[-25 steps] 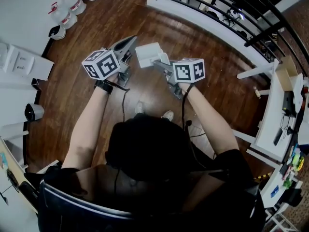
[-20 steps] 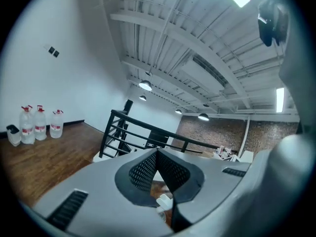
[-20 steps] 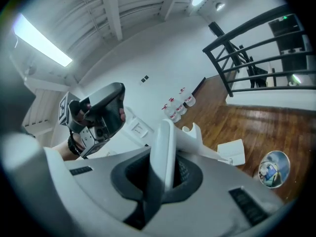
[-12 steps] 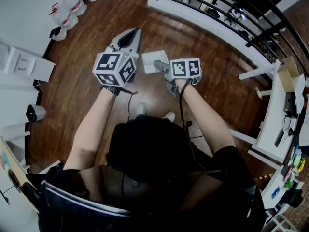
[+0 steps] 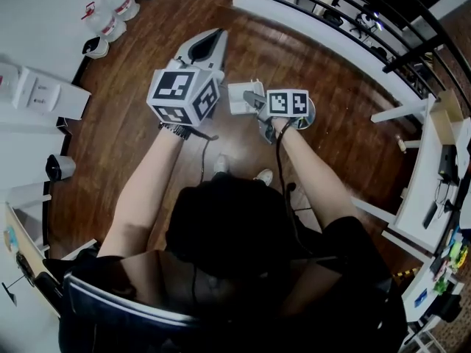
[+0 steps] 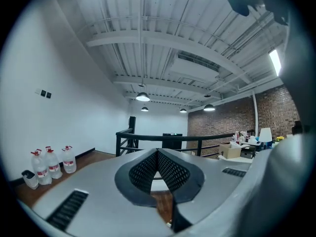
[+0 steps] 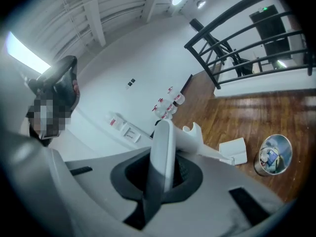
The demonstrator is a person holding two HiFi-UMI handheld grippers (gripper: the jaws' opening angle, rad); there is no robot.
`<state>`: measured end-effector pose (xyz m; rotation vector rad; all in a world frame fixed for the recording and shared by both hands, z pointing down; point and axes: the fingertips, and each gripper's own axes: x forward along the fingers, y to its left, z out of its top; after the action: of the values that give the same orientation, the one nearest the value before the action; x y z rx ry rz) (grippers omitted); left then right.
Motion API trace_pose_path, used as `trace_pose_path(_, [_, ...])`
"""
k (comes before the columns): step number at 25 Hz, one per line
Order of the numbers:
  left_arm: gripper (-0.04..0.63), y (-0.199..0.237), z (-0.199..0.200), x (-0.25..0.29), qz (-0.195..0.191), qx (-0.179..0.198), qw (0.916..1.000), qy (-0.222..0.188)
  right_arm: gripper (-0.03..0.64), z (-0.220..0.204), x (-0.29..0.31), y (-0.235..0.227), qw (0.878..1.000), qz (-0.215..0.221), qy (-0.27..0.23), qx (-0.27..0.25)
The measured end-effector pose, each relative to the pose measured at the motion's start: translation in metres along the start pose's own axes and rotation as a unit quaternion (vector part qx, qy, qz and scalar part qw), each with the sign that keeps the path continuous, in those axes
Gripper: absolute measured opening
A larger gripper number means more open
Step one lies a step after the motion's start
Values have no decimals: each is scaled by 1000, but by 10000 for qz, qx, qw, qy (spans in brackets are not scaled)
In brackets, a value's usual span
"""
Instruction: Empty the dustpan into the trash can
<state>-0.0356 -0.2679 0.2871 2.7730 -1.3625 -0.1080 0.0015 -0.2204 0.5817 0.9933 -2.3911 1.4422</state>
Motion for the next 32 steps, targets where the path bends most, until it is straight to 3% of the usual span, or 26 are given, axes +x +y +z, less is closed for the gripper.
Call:
trace_pose_path(10, [5,-1,15,8,126,270,9996,32,21,-2,17,-26,9997,-146,-141,160])
trace_pose_path(32, [5,33,-10,8,533,198,9981,250,21,-16,42,-83,9971,-360,-296,608])
